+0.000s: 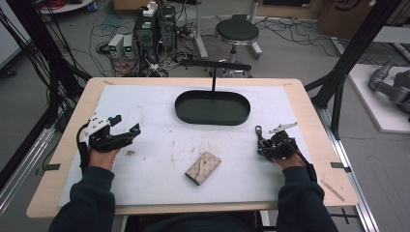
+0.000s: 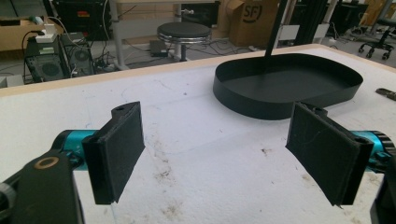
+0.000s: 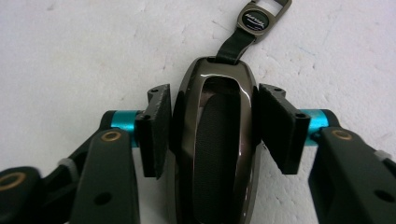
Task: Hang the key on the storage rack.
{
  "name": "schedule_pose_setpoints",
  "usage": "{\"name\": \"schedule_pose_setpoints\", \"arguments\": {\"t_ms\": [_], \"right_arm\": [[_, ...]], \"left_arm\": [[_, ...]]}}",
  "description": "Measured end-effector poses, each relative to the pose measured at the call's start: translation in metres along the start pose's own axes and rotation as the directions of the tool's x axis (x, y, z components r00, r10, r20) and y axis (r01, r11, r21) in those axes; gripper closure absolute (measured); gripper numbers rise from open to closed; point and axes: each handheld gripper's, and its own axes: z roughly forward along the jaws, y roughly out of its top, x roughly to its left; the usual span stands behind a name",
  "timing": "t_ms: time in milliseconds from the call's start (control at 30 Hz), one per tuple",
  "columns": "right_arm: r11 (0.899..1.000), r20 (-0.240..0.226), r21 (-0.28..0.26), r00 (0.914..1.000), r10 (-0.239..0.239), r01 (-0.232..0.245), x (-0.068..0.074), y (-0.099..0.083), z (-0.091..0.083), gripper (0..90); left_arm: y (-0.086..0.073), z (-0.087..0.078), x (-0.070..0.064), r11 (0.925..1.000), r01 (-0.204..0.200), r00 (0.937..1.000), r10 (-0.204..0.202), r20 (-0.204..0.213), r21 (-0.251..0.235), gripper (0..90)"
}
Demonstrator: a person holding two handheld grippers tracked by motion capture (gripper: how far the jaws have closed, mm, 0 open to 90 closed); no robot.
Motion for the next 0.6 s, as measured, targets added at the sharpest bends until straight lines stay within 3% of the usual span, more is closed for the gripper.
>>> {"name": "schedule_pose_setpoints", "arguments": {"t_ms": [133,233,433,533,567,600], "right_arm": [[1.0,-0.019,-0.006,0.9998,0.003,-0.003,-0.002,-0.001,0.0,46.1],[1.0,-0.007,0.008,0.9995,0.03,-0.03,-0.001,0.001,0.0,49.1],[0.999,0.022,0.031,0.9997,0.014,-0.015,0.004,0.005,-0.001,49.8],[1.0,0.031,0.01,0.9995,0.001,-0.002,0.006,0.006,-0.003,49.9],[0.999,0.042,-0.035,0.9991,-0.006,0.007,0.006,0.009,-0.007,49.9],[0.999,0.042,-0.035,0.9991,-0.006,0.007,0.006,0.009,-0.007,49.9]], "left_arm": [[0.0,0.001,-0.001,1.0,-0.001,1.0,0.001,0.003,0.002,18.9],[0.0,0.001,-0.001,1.0,-0.003,1.0,0.003,0.002,0.005,19.0],[-0.001,0.001,0.0,1.0,0.0,1.0,0.0,-0.001,0.005,19.1],[-0.001,0.001,0.001,1.0,0.001,1.0,-0.001,-0.001,0.005,19.1],[-0.001,0.001,0.001,1.0,0.001,1.0,-0.001,-0.003,0.007,19.1],[-0.001,0.001,0.001,1.0,0.003,1.0,-0.003,-0.003,0.007,19.1]]}}
